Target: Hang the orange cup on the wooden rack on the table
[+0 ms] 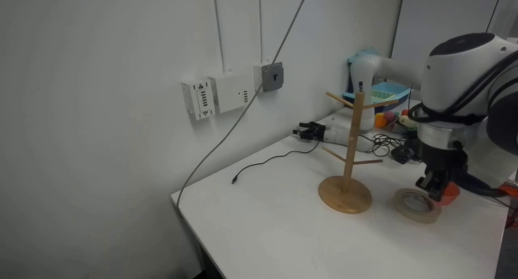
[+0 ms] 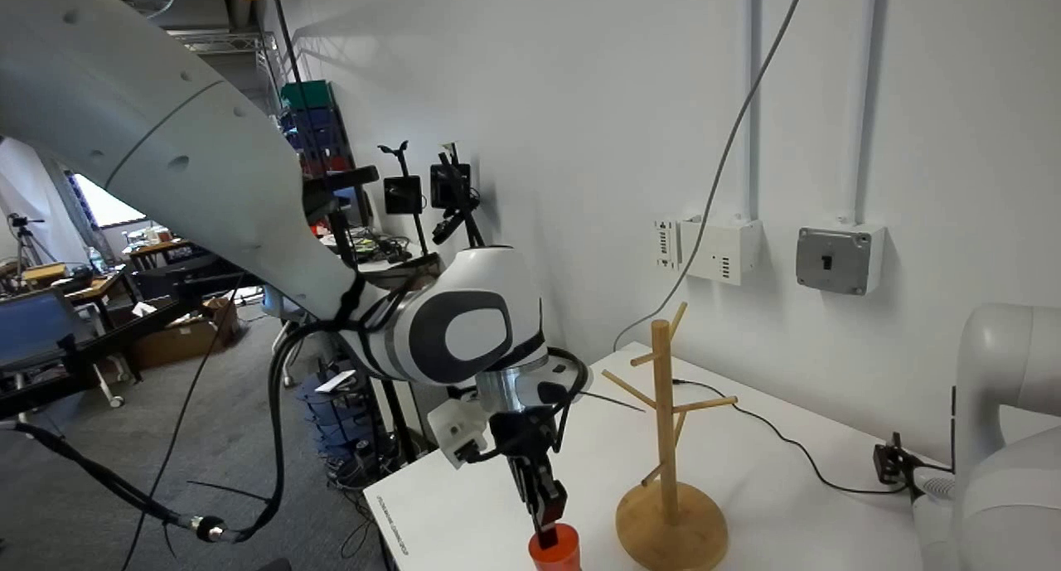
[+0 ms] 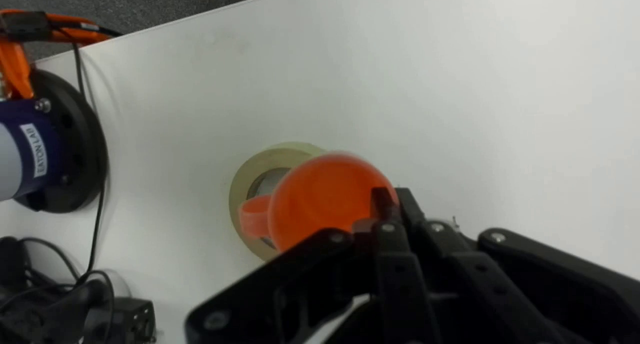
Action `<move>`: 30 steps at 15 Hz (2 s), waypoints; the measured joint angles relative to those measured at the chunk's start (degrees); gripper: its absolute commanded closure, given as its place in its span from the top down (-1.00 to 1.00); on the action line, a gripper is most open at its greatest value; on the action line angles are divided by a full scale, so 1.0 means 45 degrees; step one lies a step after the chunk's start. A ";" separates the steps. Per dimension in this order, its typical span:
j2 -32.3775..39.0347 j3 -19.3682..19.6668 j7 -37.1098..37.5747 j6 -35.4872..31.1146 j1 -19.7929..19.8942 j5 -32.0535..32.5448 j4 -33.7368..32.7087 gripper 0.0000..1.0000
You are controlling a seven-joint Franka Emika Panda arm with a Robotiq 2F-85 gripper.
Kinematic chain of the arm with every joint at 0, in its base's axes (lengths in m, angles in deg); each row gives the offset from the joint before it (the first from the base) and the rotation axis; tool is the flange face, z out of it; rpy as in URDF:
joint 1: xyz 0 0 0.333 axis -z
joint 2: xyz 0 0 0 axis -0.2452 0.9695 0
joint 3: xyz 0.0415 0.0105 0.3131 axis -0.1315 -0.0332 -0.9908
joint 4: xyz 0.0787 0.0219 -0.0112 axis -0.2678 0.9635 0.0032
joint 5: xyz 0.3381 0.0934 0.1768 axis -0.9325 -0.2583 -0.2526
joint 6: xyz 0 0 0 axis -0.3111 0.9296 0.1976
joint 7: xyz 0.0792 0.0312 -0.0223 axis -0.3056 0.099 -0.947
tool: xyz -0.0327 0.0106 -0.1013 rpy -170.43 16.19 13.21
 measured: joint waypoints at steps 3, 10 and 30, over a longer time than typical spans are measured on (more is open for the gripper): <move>-0.0093 -0.0038 -0.0291 0.0341 0.0096 0.0841 -0.0490 -0.98; -0.0139 -0.0350 -0.0617 0.1071 0.0143 0.2245 -0.1105 -0.98; -0.2205 -0.1053 -0.2474 0.2783 0.0594 0.2597 -0.1253 -0.98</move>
